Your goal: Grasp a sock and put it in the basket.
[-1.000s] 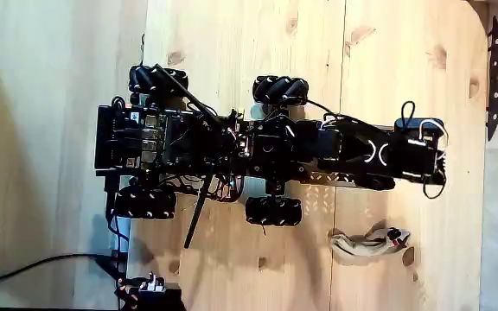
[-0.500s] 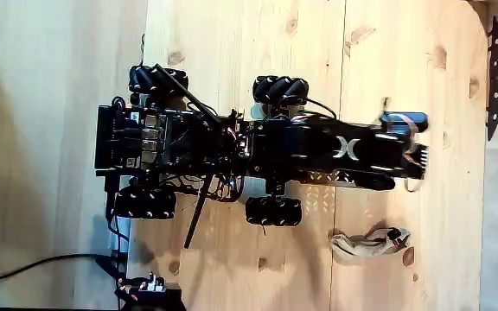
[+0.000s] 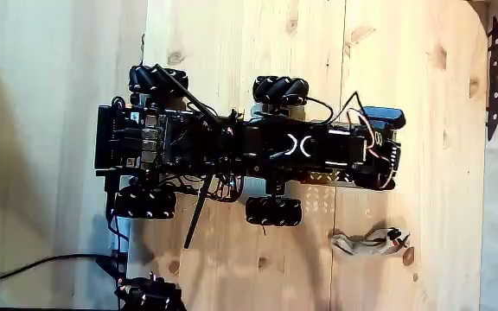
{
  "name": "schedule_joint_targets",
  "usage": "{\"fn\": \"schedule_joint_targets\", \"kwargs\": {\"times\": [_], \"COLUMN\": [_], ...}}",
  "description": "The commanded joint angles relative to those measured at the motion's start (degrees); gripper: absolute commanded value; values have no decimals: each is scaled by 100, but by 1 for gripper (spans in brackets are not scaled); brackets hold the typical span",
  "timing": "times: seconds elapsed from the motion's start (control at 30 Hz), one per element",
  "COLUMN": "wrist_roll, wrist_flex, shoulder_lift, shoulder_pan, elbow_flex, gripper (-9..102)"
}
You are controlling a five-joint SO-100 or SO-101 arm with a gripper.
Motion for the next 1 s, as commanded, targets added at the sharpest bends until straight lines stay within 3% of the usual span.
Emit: {"fn": "schedule_joint_targets", "kwargs": {"times": [0.0, 0.2, 0.4, 0.7, 0.97], "wrist_roll": [97, 62, 88, 0, 88], "wrist_flex": [281, 413, -167, 571, 2443], "shoulder_lift": [167, -35, -932, -606, 2030], "shoulder_pan": [70, 114, 176, 272, 316], "elbow_flex": [-9, 123, 246, 396, 571], "gripper": [0, 0, 0, 0, 1]}}
